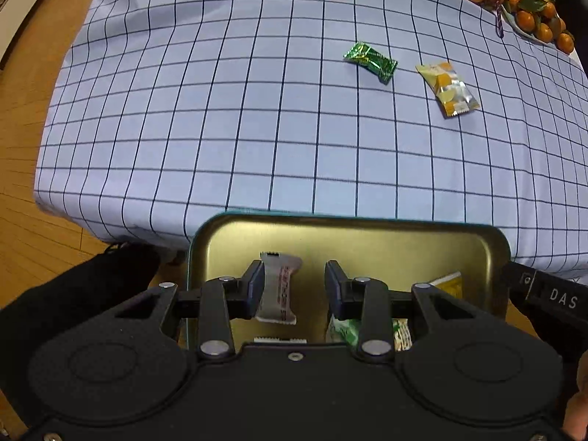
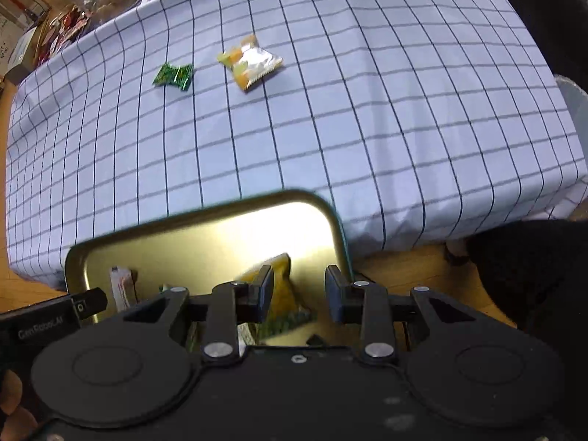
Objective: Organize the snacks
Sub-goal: 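Move both open tools back over the remaining candies, then grasp the yellow-and-white PAST packet with the right tool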
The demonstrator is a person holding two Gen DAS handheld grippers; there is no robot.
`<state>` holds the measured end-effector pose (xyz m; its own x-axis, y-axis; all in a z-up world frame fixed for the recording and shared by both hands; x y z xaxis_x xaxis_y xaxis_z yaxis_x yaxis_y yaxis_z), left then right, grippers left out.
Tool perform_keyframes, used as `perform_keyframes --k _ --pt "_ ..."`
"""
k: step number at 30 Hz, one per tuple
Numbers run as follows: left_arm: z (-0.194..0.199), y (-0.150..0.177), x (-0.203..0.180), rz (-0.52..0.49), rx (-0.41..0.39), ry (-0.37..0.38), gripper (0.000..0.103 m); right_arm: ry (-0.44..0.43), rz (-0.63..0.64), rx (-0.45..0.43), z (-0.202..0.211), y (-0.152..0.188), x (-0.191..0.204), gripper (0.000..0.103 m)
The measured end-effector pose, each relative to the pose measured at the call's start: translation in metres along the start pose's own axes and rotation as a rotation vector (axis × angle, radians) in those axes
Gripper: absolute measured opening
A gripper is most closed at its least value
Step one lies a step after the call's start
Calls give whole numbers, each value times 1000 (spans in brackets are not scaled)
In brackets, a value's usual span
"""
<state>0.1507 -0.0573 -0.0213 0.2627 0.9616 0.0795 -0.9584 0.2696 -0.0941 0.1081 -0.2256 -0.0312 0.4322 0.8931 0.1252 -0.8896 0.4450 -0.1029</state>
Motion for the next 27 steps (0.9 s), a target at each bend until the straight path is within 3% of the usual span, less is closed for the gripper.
perform_keyframes --k 14,21,27 --pt "-28 -88 -7 21 -14 7 44 60 46 -67 -16 -111 25 33" --pt "-47 -132 -13 25 -35 34 44 68 101 -63 -34 -151 42 33" --pt "-69 -144 -16 4 -14 58 44 69 153 -108 -56 -173 53 33"
Point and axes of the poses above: each gripper's, at about its wrist camera, not at the fingertips, and z roughly against the way its jaws point, x to its left, y to its underside, the point moved 5 cm from there along -z, roughly the way its jaws point, and after that the axes turned 3 degrees about -y, right-handed, at the moved point
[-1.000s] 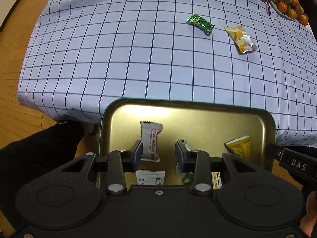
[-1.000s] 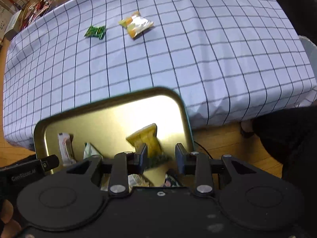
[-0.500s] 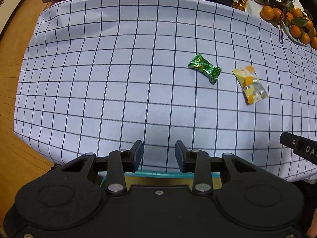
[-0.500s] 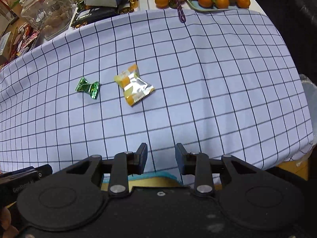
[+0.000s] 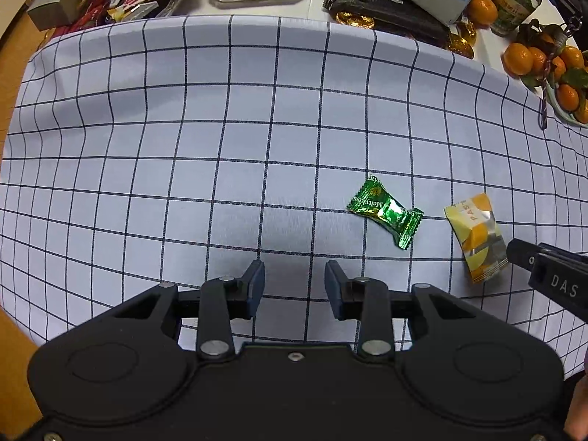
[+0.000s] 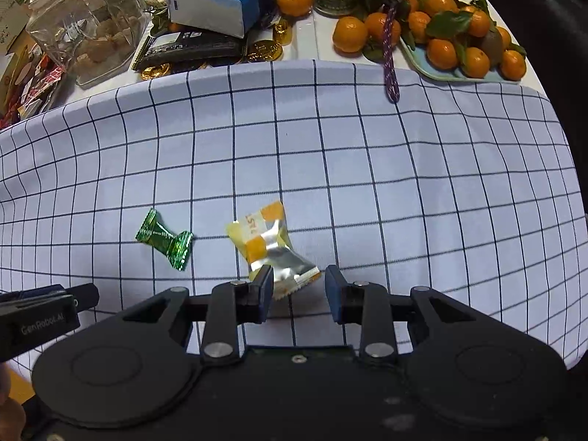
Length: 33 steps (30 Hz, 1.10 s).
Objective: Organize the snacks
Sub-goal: 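Grasp the yellow-and-white PAST packet with the right tool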
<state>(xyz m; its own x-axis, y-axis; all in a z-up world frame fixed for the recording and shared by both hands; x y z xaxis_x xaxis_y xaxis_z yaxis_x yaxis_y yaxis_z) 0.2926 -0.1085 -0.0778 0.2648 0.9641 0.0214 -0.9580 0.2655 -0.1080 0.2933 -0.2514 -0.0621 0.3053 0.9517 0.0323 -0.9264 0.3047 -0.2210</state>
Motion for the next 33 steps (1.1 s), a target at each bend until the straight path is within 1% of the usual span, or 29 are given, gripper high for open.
perform_keyframes --k 2,3,8,10,12,15,19,22,27,30,31,33 --pt "-3 -1 0 2 11 22 44 13 -15 15 -10 -3 -3 33" --pt "-4 -2 0 2 11 28 44 5 -21 24 -12 -5 -4 33" --pt "-2 -5 -1 10 -5 41 44 -82 -93 62 -23 -12 -9 33" --pt "-1 -6 -2 13 -9 61 44 -103 -123 68 -25 -15 -8 33" --pt "-1 -6 -3 12 -1 76 44 -114 -126 67 -26 -17 -6 33" --pt "-2 -6 -4 16 5 83 44 -106 -110 66 -29 -18 -2 33" --pt "-2 -6 -3 28 15 101 44 -101 -106 89 -39 -19 1 34" --pt "0 -6 -2 35 11 112 44 -84 -94 84 -44 -21 2 34" --pt "2 -7 2 60 12 120 44 -108 -117 98 -48 -20 4 40" --pt "0 -8 1 72 16 130 44 -114 -93 133 -55 -14 12 41" --pt "0 -8 0 74 16 131 44 -106 -80 136 -56 -11 16 43" --pt "-1 -9 -2 80 13 135 44 -72 -42 121 -56 -7 22 43"
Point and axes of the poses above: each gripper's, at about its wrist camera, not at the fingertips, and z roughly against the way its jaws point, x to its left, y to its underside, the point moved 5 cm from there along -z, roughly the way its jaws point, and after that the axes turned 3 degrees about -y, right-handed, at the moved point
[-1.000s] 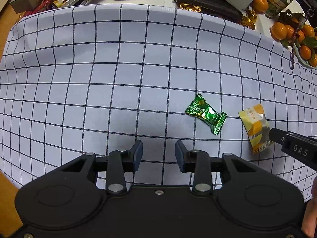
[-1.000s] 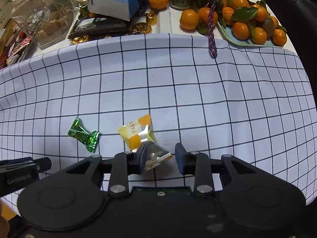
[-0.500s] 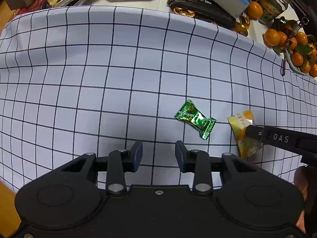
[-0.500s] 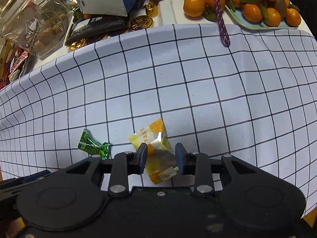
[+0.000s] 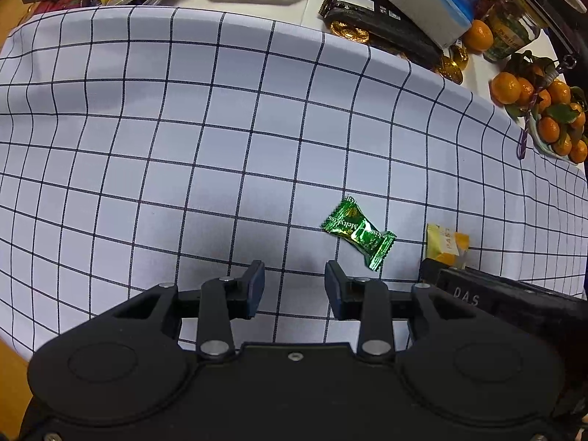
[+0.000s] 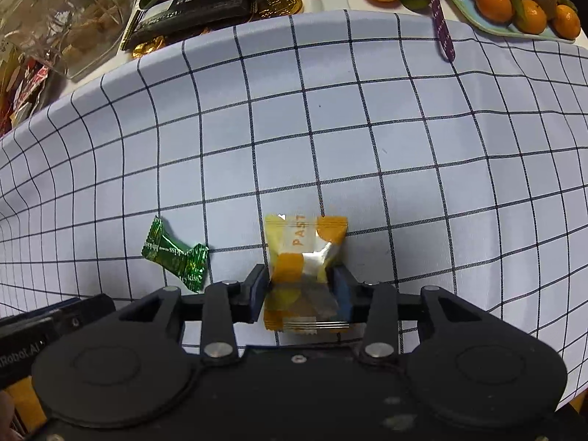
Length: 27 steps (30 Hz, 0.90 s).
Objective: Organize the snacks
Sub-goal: 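Grasp the yellow-and-white PAST packet with the right tool, then grasp the small green candy with the left tool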
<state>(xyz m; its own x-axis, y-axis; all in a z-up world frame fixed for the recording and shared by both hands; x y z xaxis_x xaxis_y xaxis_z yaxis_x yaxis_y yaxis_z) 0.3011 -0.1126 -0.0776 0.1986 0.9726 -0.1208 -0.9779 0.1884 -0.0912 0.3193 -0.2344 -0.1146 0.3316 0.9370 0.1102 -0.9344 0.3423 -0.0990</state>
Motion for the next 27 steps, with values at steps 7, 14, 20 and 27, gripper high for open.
perform_keyframes --k 7,14,20,27 --pt "-4 -8 -11 41 -14 48 44 94 110 -33 2 12 18 34" --pt "-15 -14 -24 84 -13 80 44 116 102 -12 13 14 11 32" --pt "-23 -17 -36 89 -23 75 44 82 23 23 19 9 -6 32" --pt "-38 -20 -38 82 -35 -14 45 84 4 -8 33 6 -16 32"
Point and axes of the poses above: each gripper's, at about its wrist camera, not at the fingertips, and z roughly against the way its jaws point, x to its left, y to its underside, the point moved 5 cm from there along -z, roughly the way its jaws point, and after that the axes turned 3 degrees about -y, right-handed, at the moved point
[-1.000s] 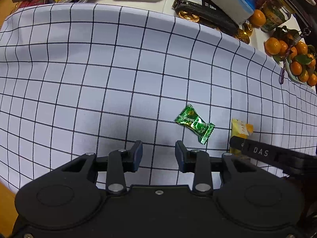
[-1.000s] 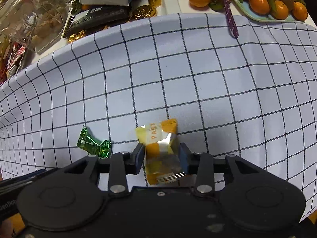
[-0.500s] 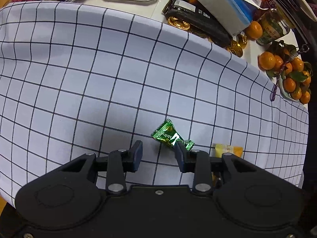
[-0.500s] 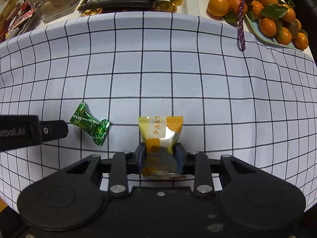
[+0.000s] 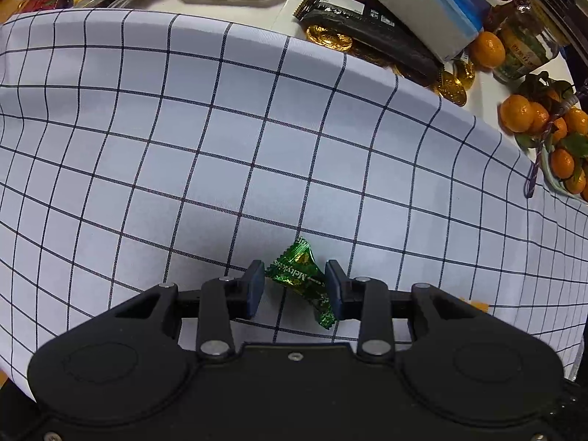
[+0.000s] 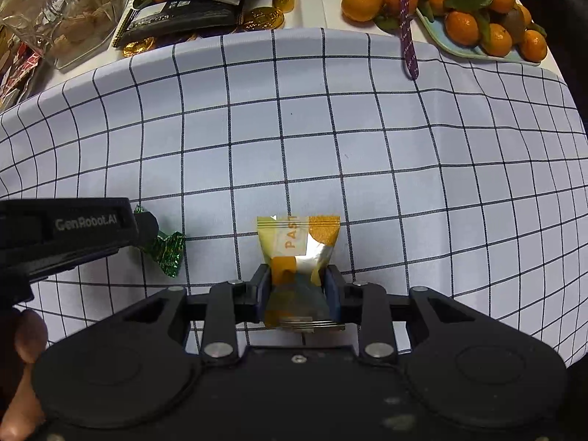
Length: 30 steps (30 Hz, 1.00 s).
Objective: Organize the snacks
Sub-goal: 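Grasp the small green candy with the left tool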
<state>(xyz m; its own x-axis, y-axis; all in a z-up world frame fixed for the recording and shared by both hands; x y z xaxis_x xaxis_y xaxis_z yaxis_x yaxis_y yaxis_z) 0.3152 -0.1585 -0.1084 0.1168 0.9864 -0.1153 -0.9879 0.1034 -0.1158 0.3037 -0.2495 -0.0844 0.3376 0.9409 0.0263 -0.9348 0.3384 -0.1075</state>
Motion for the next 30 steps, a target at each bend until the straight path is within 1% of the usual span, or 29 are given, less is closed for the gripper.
perform_keyframes --k 1,4,7,13,18,19,20,22,24,25,26,30 --pt "-1 0 0 -2 6 5 46 -8 -2 2 1 -1 0 32" --pt "1 2 2 -32 0 -13 50 -23 -5 -1 4 -2 -2 32" --pt "4 5 7 -41 7 -6 51 -17 -9 -3 7 -2 -5 32" --pt "7 8 19 -59 27 8 52 -41 -24 23 3 -3 -5 32" --pt "11 14 27 -75 44 5 52 -31 -17 19 2 -2 -3 32" --pt "10 15 29 -79 52 -8 51 -31 -19 18 2 -2 -4 32" --pt "10 17 32 -81 55 -40 51 -31 -22 20 2 -3 -4 32" --pt "11 18 43 -67 20 -119 49 -35 -25 24 2 -3 -5 32" --pt "14 17 52 -49 -12 -155 47 -36 -27 24 2 -3 -5 32" --pt "16 17 55 -36 -16 -148 47 -36 -25 22 2 -3 -5 32" --pt "17 16 56 -23 -14 -123 47 -37 -22 19 3 -3 -4 32" --pt "22 20 57 45 41 58 47 -38 -2 -1 9 -2 -2 32"
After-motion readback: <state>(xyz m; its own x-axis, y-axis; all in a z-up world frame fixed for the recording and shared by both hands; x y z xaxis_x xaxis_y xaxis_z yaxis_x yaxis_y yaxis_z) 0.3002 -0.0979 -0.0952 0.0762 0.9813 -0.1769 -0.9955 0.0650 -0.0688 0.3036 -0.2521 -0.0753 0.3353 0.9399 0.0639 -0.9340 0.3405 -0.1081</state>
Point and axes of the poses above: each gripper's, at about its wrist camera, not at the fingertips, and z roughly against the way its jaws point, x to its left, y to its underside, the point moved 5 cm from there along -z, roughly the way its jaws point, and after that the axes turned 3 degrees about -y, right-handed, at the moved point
